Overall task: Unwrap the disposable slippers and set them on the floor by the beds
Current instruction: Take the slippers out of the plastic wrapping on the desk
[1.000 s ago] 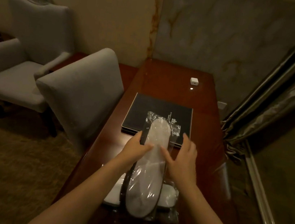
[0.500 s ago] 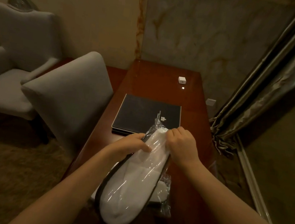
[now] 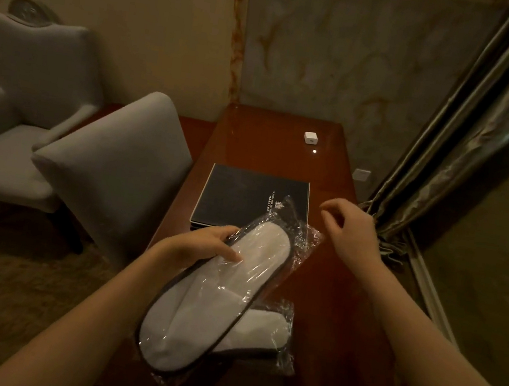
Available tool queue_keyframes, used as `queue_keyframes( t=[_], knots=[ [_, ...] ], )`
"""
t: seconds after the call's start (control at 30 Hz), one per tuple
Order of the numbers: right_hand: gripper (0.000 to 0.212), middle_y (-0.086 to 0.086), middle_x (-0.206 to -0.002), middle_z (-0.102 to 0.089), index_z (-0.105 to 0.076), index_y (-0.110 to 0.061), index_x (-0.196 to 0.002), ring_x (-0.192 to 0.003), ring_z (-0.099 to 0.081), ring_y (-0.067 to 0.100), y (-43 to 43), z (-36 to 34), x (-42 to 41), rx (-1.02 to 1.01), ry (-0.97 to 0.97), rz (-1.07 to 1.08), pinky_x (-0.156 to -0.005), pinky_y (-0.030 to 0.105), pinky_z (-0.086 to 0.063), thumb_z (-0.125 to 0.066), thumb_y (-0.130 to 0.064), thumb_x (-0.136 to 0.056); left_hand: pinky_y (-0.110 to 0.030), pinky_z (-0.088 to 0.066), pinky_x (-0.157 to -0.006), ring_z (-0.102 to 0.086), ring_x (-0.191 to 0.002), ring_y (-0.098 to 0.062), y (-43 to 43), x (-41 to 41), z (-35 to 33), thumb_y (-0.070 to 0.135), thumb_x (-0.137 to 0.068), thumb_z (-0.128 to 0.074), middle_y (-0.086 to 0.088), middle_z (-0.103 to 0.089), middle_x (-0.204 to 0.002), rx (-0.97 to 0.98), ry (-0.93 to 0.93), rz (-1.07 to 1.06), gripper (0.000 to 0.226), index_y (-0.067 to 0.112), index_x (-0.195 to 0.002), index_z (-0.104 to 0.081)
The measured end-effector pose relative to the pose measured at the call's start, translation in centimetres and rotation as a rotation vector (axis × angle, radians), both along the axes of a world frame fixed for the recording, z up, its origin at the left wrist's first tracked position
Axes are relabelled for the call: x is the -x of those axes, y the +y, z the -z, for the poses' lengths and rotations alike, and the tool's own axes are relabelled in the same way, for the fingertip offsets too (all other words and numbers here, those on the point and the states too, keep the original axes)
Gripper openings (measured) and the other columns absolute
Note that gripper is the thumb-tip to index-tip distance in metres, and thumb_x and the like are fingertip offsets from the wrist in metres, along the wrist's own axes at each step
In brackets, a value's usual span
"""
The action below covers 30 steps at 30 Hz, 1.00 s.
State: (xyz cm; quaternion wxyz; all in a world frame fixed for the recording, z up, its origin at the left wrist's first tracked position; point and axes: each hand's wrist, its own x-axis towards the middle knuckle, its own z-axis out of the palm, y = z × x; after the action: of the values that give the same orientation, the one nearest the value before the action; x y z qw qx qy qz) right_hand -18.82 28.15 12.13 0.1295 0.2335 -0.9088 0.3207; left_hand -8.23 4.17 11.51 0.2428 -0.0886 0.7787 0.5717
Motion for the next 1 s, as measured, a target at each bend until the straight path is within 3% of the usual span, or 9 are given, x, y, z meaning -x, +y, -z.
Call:
queue_keyframes(
  t=[0.13,0.3,0.43,0.5,0.6,0.87,1.0],
  knots=[
    [0.013,-0.023,-0.075,-0.055,-0.066,-0.02,-0.095,-0.067,-0.054,-0.007,-1.6,-0.5,-1.9,-0.132,-0.222,-0.318,-0.059,0.011,-0.043,-0.058,-0.026,-0.087,-0.028,-0.053,-0.08,-0.062,-0.099,-0.018,-0.3,0.1,-0.1,0.005,-0.083,-0.062,0.004,-0.061,-0.104,-0.012,0.032,0.003,0.035,0.032,-0.103,-0.053],
    [0.023,-0.013,-0.091,-0.058,-0.06,-0.02,-0.107,-0.083,-0.057,0.003,-2.4,-1.1,-1.4,-0.093,-0.389,-0.349,-0.067,0.01,-0.044,-0.061,-0.031,-0.086,-0.028,-0.052,-0.084,-0.06,-0.1,-0.021,-0.3,0.1,-0.5,-0.002,-0.085,-0.057,-0.009,-0.058,-0.113,0.025,0.091,0.11,0.045,0.01,-0.126,-0.046],
    [0.013,-0.008,-0.078,-0.057,-0.06,-0.018,-0.089,-0.069,-0.055,0.005,-3.4,-1.1,-1.4,-0.134,-0.478,-0.435,-0.06,0.013,-0.043,-0.065,-0.028,-0.084,-0.028,-0.052,-0.086,-0.059,-0.102,-0.018,-0.2,0.9,-0.7,0.006,-0.086,-0.058,-0.005,-0.057,-0.113,0.102,0.111,0.235,0.041,0.018,-0.123,-0.046],
    [0.009,-0.005,-0.076,-0.058,-0.058,-0.022,-0.079,-0.068,-0.057,0.01,-3.6,-1.0,-1.3,-0.091,-0.479,-0.407,-0.061,0.017,-0.047,-0.065,-0.024,-0.084,-0.025,-0.053,-0.083,-0.061,-0.098,-0.015,-0.3,1.5,-0.6,0.008,-0.086,-0.059,-0.003,-0.059,-0.109,0.116,0.119,0.255,0.038,0.019,-0.12,-0.048],
    [0.004,-0.003,-0.08,-0.062,-0.063,-0.02,-0.082,-0.074,-0.061,0.013,-2.9,-0.8,-0.4,0.012,-0.489,-0.32,-0.068,0.023,-0.051,-0.065,-0.023,-0.084,-0.03,-0.053,-0.086,-0.062,-0.097,-0.017,-1.0,2.6,-0.2,0.01,-0.085,-0.061,-0.005,-0.062,-0.109,0.15,0.111,0.238,0.035,0.015,-0.118,-0.052],
    [0.004,-0.004,-0.081,-0.066,-0.065,-0.019,-0.087,-0.074,-0.063,0.01,1.0,1.2,2.6,0.379,-0.666,-0.029,-0.051,0.009,-0.049,-0.066,-0.019,-0.084,-0.041,-0.053,-0.092,-0.064,-0.106,-0.028,-3.4,6.7,1.3,0.021,-0.082,-0.068,-0.012,-0.064,-0.117,0.179,0.03,0.252,0.038,0.014,-0.116,-0.057],
    [0.004,-0.003,-0.083,-0.064,-0.064,-0.017,-0.089,-0.073,-0.059,0.01,2.9,3.4,3.6,0.49,-0.695,0.156,-0.06,0.019,-0.049,-0.063,-0.016,-0.085,-0.027,-0.051,-0.082,-0.061,-0.098,-0.018,-3.7,9.2,3.7,0.03,-0.083,-0.066,-0.004,-0.061,-0.116,0.343,0.073,0.276,0.04,0.021,-0.12,-0.054]
  ],
)
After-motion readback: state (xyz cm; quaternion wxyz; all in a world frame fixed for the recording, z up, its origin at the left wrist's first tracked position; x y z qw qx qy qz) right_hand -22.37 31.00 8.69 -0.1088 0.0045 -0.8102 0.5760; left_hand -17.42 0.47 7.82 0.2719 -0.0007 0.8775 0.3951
